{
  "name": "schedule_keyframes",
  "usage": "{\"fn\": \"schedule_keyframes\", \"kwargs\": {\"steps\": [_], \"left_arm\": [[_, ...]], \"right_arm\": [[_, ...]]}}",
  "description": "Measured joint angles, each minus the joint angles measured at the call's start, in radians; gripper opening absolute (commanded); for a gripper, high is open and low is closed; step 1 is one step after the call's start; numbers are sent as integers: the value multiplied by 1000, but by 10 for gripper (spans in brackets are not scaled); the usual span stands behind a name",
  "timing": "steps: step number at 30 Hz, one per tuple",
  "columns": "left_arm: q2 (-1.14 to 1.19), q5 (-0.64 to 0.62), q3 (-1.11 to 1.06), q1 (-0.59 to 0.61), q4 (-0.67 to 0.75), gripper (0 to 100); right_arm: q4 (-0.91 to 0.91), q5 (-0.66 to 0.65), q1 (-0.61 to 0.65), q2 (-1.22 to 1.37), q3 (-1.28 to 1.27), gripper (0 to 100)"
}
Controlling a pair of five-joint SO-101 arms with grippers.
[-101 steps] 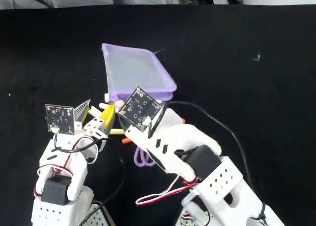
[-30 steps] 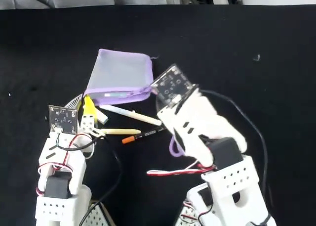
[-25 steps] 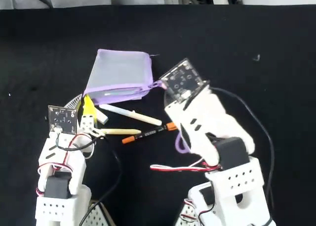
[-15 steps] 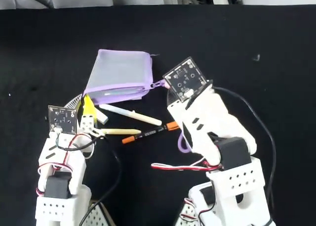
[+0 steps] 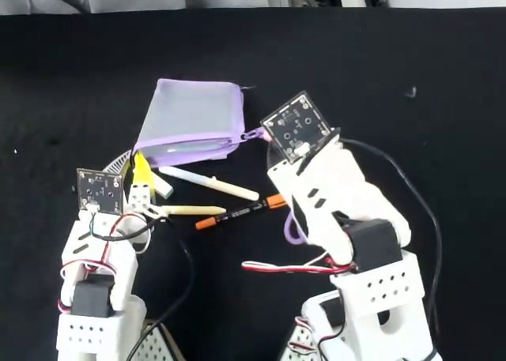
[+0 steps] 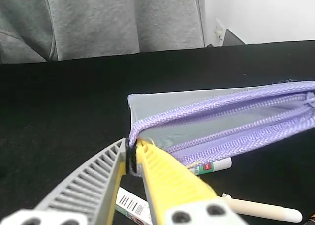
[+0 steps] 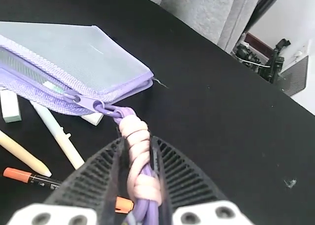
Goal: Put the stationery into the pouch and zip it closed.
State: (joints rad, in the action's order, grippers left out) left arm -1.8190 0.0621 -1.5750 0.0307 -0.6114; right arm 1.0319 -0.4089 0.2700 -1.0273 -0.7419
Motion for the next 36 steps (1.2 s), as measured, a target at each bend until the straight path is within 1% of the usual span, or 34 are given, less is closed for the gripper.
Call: {"fn": "schedule_keyframes", "kwargs": {"steps": [5, 7, 12, 15, 19, 23, 29, 36], "left_arm": [[0, 0, 0, 0, 0, 28], [0, 2, 0, 2, 0, 28], [0, 3, 0, 2, 0, 28], [0, -25, 0, 2, 0, 28], [0, -57, 2, 2, 0, 28], [0, -64, 2, 2, 0, 28], [0, -68, 2, 3, 0, 28], [0, -68, 2, 3, 0, 28]], "right_arm": [[32, 0, 32, 0, 0, 177], [37, 0, 48, 0, 0, 215], [37, 0, 124, 0, 0, 219], [31, 2, 180, -2, -15, 219], [-43, 2, 255, -17, -91, 219], [-155, 2, 311, -17, -184, 219], [-322, 2, 325, -17, -275, 219], [-454, 2, 327, -17, -308, 219]]}}
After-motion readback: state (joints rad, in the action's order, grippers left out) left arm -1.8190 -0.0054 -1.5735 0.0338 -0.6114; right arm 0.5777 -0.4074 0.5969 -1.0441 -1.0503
